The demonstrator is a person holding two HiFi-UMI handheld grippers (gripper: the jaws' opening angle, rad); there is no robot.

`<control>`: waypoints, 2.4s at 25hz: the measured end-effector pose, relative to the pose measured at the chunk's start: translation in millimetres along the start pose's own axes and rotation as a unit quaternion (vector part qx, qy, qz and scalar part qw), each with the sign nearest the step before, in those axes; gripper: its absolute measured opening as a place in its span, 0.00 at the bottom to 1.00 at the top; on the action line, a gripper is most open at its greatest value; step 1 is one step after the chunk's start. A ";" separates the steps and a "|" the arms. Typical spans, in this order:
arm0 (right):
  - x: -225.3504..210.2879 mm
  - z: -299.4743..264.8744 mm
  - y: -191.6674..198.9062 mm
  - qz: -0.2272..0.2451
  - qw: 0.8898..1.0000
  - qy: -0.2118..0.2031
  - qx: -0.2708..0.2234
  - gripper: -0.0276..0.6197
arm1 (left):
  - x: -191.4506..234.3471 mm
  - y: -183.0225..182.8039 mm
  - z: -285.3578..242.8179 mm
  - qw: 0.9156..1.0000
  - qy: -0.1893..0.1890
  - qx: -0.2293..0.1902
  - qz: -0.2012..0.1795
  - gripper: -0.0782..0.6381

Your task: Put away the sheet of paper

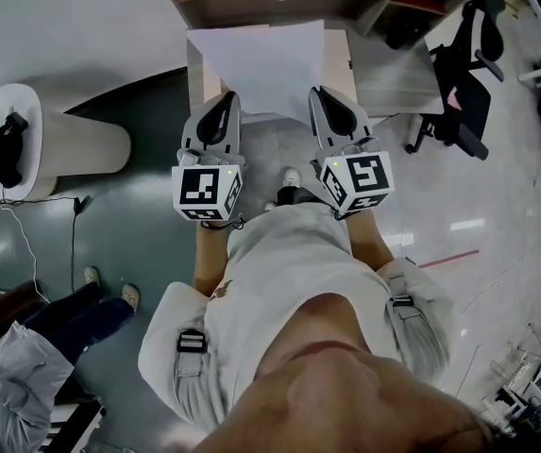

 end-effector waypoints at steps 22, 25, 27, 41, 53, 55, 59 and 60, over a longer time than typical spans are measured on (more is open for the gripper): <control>-59.8 -61.8 19.7 -0.026 0.998 -0.039 0.040 0.07 | 11.3 22.7 -76.4 0.999 -0.035 0.033 0.010 0.14; -61.0 -68.9 28.9 -0.031 0.998 -0.036 0.050 0.07 | 16.1 30.8 -83.0 0.999 -0.030 0.039 0.013 0.14; -61.1 -75.0 33.7 -0.032 0.997 -0.035 0.055 0.07 | 20.6 35.0 -88.1 0.999 -0.024 0.043 0.013 0.14; -64.3 -138.2 55.7 -0.043 0.995 0.012 0.094 0.07 | 71.9 57.8 -140.6 0.997 0.034 0.070 0.026 0.14; -71.4 -180.8 96.6 -0.048 0.984 0.066 0.158 0.07 | 105.1 99.4 -185.0 0.989 0.088 0.109 0.036 0.14; -71.8 -184.4 105.2 -0.052 0.981 0.076 0.169 0.07 | 108.8 107.0 -189.5 0.988 0.098 0.115 0.037 0.14; -69.7 -188.1 118.7 -0.054 0.976 0.098 0.185 0.07 | 114.7 121.4 -195.2 0.984 0.117 0.128 0.037 0.14; -69.5 -188.4 122.2 -0.054 0.975 0.103 0.189 0.07 | 115.0 125.7 -195.7 0.983 0.121 0.132 0.038 0.14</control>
Point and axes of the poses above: the fingertips, and each gripper's own axes: z backward along the fingers, x to its left, y out of its underside, the point moved 5 cm from there along z, backward along the fingers, and after that the axes turned 2 degrees about -y, right-handed, at the moved point
